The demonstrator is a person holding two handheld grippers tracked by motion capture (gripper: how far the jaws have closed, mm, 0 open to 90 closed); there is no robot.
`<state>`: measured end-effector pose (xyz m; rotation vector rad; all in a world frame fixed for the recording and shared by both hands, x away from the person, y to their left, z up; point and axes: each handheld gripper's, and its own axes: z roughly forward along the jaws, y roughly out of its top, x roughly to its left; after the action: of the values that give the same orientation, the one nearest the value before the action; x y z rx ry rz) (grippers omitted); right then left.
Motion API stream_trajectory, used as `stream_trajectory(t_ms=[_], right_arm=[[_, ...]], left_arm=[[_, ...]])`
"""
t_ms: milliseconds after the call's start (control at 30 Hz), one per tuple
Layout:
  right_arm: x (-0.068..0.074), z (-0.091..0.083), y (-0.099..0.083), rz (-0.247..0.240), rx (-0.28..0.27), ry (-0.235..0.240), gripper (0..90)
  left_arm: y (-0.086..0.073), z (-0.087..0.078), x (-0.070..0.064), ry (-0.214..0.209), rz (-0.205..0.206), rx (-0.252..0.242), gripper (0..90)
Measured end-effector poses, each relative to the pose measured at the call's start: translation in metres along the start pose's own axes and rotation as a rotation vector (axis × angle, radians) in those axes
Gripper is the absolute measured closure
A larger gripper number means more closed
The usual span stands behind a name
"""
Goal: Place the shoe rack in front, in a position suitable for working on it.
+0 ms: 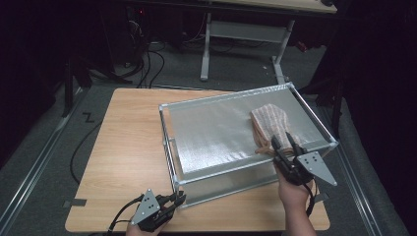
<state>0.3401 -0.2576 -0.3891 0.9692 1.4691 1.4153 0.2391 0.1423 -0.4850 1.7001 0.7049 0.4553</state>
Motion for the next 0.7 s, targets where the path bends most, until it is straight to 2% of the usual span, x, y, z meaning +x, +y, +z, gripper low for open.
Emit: stream_trajectory(t_ms=[433,500,567,700], right_arm=[[-0.066,-0.021,0.002,-0.012,0.017,-0.171,53.0],[-0.073,-0.024,0.003,-0.014,0.019,-0.195,52.7],[-0.077,-0.026,0.002,-0.009,0.013,-0.200,52.8],[-0.074,-0.024,0.000,0.012,0.003,-0.195,55.9]], left_arm=[[0.000,-0.001,0.000,0.007,-0.008,0.001,79.6],[0.000,-0.001,0.000,0.007,-0.010,0.000,79.5],[0.000,-0.001,-0.001,0.010,-0.011,-0.001,79.5],[0.000,-0.001,-0.001,0.015,-0.016,-0.001,79.4]])
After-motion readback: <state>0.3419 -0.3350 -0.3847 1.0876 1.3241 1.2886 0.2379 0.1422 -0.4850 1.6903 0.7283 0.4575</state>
